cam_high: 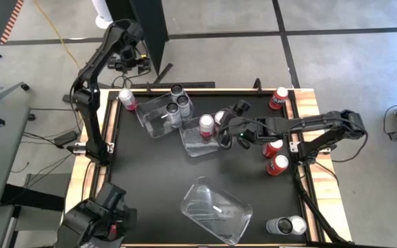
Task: Sort soda cans
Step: Put the top left pink-white soda can in the middle transparent bin
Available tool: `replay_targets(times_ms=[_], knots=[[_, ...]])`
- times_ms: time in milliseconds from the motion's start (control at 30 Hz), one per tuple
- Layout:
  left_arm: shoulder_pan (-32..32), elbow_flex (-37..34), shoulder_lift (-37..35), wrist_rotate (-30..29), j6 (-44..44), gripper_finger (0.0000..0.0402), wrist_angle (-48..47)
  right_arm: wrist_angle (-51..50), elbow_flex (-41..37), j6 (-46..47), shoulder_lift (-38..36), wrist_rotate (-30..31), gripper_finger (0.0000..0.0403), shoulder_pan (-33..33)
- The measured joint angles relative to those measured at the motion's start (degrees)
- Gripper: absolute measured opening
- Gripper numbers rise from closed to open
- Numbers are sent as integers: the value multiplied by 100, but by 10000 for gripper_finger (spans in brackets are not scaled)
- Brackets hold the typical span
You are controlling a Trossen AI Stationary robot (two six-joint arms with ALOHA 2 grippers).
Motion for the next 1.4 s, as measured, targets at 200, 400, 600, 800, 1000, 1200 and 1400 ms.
replay_targets(times_ms=[200, 400, 600, 800, 1000, 1200, 1400], knots=[[-286, -137, -87, -214, 287, 202, 9, 2, 0, 2, 0, 0, 361, 0], [-440, -188, -719, -611, 367, 65, 19, -43, 0, 88, 0, -23, 361, 0], [-441, -1007, -1620, -618, 271, 3, 6, -140, 0, 192, 0, -114, 361, -35], [-487, -2303, -2285, -607, 243, 1, 514, -172, 0, 205, 0, -118, 361, -35], [-494, -2712, -2179, -753, -37, 1, 507, -169, 0, 249, 2, -125, 361, -24], [-585, -2976, -2074, -1150, -405, 23, 707, -219, -2, 249, 2, -127, 361, -24], [-585, -3208, -2060, -1274, -666, 108, 798, -260, -2, 251, 2, -163, 361, -20]])
